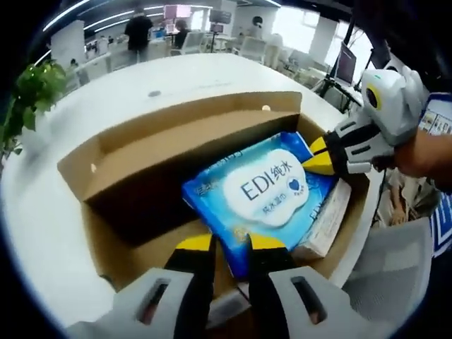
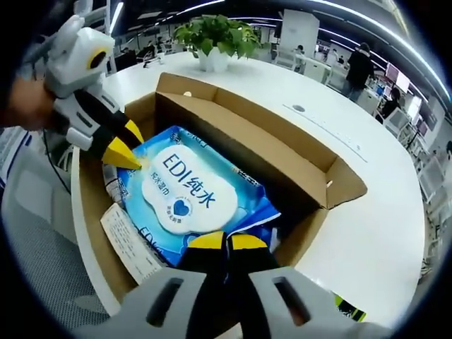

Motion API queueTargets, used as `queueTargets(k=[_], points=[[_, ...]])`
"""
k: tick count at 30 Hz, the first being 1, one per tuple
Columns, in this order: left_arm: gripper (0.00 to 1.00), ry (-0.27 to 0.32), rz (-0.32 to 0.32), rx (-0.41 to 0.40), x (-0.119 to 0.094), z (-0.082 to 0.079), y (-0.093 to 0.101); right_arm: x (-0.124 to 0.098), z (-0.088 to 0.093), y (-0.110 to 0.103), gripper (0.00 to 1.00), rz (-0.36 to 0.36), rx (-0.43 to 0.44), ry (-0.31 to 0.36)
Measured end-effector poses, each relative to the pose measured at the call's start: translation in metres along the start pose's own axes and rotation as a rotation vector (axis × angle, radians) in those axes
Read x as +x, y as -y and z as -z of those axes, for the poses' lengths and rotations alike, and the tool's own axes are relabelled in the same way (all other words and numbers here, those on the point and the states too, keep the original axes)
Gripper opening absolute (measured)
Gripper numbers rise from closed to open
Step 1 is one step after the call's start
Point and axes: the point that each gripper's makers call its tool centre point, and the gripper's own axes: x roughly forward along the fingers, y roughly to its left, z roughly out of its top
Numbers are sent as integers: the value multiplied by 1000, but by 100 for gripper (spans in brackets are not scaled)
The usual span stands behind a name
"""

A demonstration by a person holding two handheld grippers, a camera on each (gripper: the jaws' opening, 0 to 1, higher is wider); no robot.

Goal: Operate the shoe box by opening the lid, removing the specified soft item, and placing it in the target area until the item is outside and the box remains undamaged.

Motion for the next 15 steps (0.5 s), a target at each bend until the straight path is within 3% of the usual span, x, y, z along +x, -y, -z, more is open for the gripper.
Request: queueTargets(k=[2,8,15], points=[[16,-2,-6,-45,4,0,-4,0,0,0,0,-3,2,1],[13,-28,-11,23,9,2,1,0,0,0,0,-12,2,7],[0,-48,13,198,11,2,1,0,0,-1,0,-21,-8,15]])
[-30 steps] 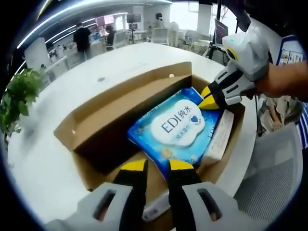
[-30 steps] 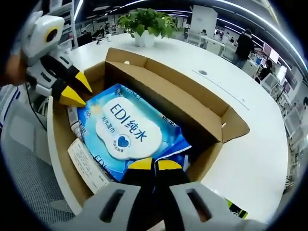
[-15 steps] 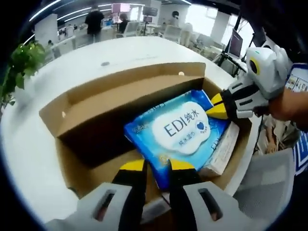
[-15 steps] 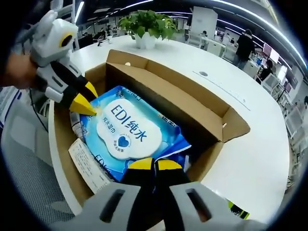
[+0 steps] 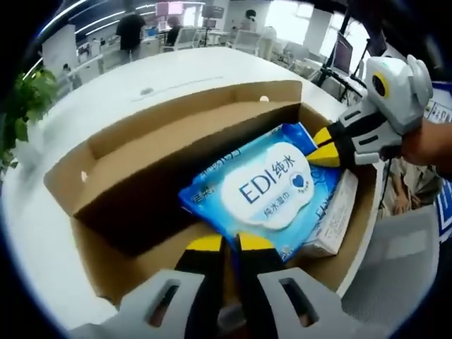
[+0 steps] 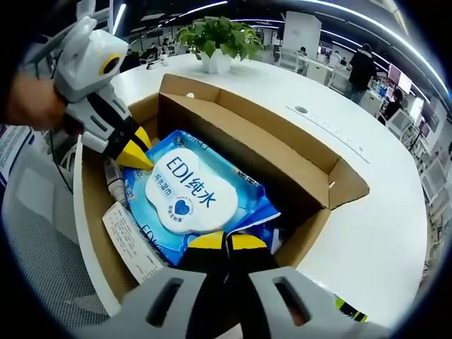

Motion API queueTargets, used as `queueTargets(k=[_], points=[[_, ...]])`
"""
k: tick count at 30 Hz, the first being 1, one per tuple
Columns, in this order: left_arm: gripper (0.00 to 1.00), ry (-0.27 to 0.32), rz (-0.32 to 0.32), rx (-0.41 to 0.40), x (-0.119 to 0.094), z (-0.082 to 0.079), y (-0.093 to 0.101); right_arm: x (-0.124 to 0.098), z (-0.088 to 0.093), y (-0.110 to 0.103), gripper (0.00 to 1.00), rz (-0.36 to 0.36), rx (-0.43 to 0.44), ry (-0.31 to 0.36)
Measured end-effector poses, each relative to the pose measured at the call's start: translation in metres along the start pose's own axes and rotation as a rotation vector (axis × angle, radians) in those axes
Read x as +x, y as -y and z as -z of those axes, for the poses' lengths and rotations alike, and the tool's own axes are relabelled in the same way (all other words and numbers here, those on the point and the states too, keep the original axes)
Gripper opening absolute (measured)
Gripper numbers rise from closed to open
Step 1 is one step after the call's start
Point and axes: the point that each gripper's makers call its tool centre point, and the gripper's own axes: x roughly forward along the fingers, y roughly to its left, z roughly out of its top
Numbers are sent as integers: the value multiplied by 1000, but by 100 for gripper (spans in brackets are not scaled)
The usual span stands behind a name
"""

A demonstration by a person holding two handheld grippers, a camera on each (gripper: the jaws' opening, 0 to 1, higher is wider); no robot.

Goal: Operate the shoe box by opening the lid, removing the specified soft item, and placing it in the target area until the item is outside and the box remains undamaged.

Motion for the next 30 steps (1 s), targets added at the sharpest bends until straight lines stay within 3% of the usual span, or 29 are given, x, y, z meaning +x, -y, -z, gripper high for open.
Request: queueTargets(k=[2,13,30], points=[[0,4,0,40,-2,-1,1,0,0,0,0,-2,-8,1],[0,34,-6,42,-21,-7,1,-11,-11,-6,0,-10,-27,17],[0,109,-10,33,-58,-20,4,-40,-44,-12,0,11,-52,80]])
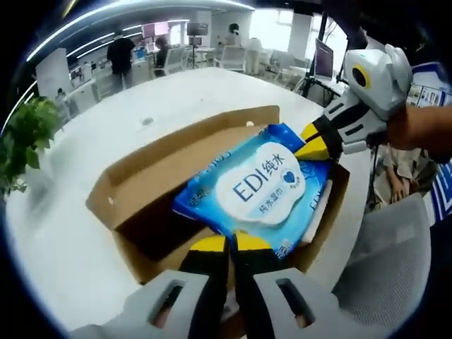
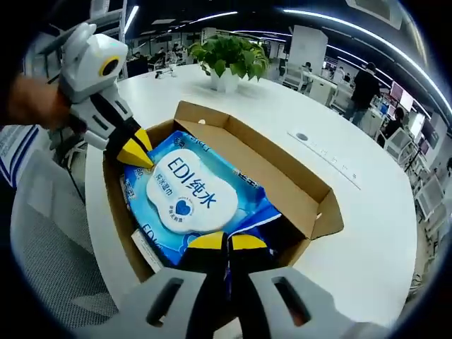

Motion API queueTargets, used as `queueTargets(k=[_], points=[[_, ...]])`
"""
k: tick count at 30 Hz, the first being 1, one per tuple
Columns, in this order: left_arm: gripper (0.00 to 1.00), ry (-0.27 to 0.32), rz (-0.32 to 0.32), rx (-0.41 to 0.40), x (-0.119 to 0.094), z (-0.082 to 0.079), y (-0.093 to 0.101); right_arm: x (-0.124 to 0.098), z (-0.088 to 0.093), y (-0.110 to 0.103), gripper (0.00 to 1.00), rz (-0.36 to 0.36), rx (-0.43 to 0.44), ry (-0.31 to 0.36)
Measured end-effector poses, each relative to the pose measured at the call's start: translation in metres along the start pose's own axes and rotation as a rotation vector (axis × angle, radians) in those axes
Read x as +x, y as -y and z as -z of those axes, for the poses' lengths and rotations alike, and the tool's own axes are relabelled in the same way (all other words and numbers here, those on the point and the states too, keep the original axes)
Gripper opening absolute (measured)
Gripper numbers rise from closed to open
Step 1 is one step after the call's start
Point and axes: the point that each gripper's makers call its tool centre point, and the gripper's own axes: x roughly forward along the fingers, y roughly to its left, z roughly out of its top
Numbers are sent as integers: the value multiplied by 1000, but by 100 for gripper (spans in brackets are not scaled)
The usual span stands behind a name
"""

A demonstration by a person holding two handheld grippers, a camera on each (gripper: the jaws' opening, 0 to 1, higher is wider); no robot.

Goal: Operate the shoe box by opening the lid, removing the specified soft item, and placing it in the target area until the item is outside and the box remains undamaged.

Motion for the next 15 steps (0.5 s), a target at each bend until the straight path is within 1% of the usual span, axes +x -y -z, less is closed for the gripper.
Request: queueTargets(k=[3,7,10,15], points=[[0,10,4,13,-3,-5,4,-8,-4,2,0,15,-4,11],[0,18,15,29,-5,-14,11,-17,-4,7,0,35,-2,17],[0,27,28,41,-5,-20,19,-25,-1,12,0,51,6,18],[0,29,49,65,1,-28,29,-37,6,18,0,79,24,22]])
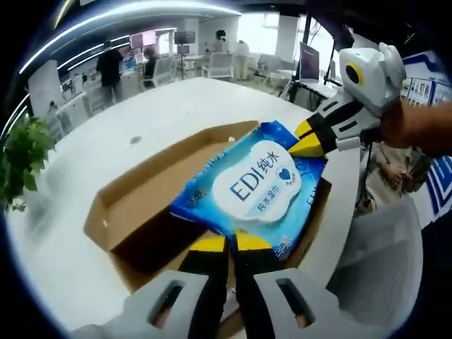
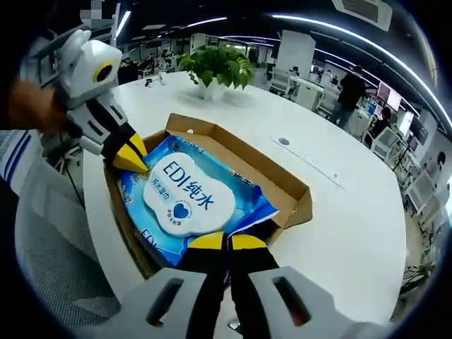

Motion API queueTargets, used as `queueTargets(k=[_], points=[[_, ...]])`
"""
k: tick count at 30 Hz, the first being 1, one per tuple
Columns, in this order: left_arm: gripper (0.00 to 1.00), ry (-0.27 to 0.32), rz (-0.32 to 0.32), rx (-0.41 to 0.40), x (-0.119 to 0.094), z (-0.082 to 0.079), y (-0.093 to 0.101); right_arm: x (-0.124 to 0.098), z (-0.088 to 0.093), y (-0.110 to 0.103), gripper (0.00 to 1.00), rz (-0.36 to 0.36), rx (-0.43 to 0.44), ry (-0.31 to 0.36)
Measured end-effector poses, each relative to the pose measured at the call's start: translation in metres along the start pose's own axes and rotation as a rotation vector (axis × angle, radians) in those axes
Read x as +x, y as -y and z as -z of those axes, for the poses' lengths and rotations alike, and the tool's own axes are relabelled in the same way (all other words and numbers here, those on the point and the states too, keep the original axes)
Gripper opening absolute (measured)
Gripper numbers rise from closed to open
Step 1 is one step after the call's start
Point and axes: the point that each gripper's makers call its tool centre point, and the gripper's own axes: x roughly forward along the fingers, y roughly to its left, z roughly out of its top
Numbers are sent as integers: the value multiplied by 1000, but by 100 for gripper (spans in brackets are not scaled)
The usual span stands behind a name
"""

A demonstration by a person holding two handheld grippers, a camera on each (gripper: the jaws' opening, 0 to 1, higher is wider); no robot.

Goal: Operate the shoe box by opening the lid, removing the specified soft item, and placing it in the target area until the item is outside and the box remains undamaged.

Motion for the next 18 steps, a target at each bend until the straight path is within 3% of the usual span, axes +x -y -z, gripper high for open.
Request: queueTargets(k=[18], points=[[0,10,76,42,29,-31,48,-34,40,39,0,77,63,-18]])
